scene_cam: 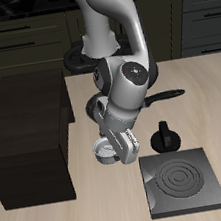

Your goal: Place the ramekin on the bottom layer of the wooden shelf

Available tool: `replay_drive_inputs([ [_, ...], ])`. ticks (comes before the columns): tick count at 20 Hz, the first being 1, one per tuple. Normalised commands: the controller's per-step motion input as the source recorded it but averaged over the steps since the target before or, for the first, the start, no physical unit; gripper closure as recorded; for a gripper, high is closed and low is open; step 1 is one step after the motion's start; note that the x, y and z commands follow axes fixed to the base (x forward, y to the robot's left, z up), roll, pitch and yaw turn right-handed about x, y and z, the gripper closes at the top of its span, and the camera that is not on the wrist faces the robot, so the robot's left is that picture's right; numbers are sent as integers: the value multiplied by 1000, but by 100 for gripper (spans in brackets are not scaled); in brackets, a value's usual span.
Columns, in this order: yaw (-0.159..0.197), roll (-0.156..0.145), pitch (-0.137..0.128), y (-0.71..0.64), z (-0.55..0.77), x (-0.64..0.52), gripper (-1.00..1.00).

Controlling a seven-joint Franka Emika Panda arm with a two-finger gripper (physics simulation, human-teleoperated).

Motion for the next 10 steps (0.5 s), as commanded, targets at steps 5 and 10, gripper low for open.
replay_drive_inputs([
  [5, 6, -11, 2, -95, -19, -42, -100],
  [10, 1, -6, -19, -98, 95, -52, -100],
])
